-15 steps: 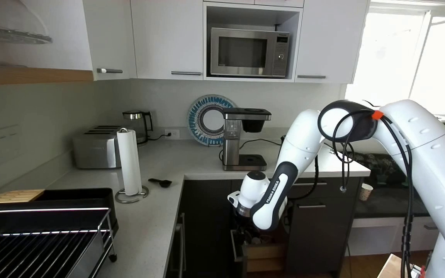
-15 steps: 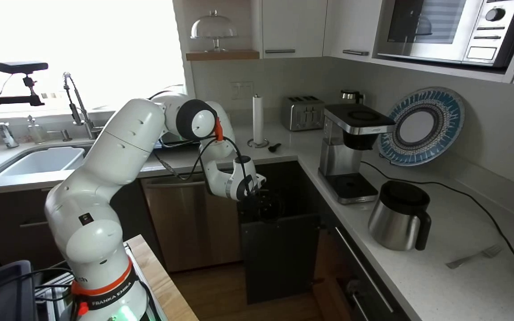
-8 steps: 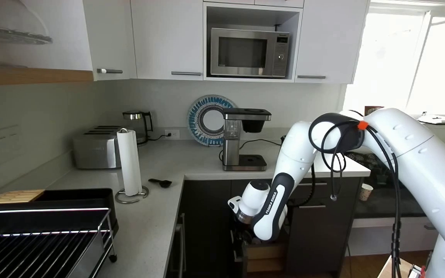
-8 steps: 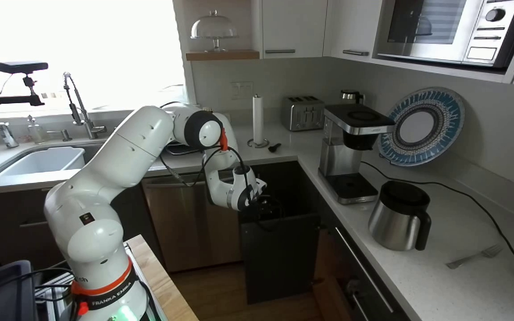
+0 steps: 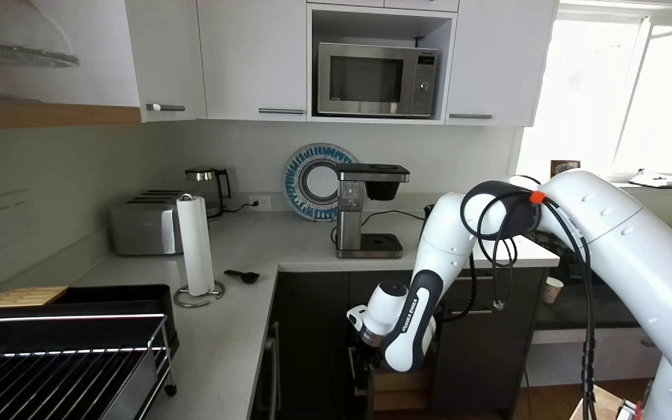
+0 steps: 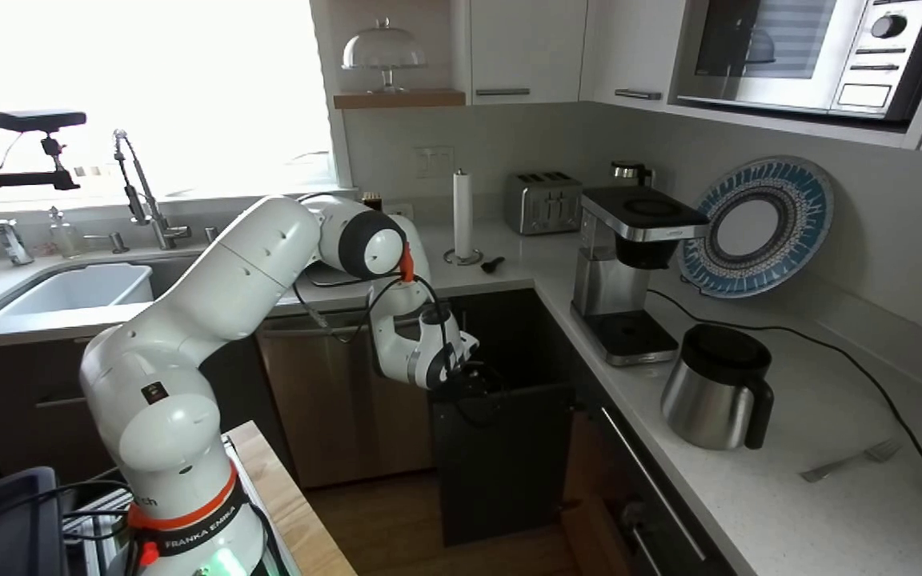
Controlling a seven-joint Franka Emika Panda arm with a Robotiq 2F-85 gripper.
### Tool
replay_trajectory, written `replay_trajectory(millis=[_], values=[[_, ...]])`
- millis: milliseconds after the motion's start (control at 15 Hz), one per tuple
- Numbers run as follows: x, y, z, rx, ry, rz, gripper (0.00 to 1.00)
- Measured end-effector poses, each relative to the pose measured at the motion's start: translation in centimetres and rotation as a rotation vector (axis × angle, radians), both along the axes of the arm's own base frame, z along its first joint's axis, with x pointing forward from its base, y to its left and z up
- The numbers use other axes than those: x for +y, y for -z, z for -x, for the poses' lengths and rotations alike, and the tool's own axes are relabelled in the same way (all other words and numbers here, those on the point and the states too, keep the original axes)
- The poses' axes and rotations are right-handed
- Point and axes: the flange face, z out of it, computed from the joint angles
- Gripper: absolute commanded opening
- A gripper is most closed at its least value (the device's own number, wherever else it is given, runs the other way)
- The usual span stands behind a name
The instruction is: Close the left cabinet door of the right cabinet base doors
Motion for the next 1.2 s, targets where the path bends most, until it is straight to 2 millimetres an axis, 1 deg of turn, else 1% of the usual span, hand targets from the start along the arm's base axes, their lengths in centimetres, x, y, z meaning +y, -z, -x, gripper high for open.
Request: replay_trajectory(millis=[267,533,733,933,1200], values=[[-0.3,0.1,0.1,0.009,-0.007,0.005,1.0],[-1.5,0.1,0.4,0.06,0.0,0.044,1.0],[-3.3,0.2,1.2,0.113,0.022,0.082,1.0],[-5.7,0.8,2.6,0.156,0.054,0.107,1.0],[-9.0,0.8,3.9,0.183,0.119,0.13,1.0]])
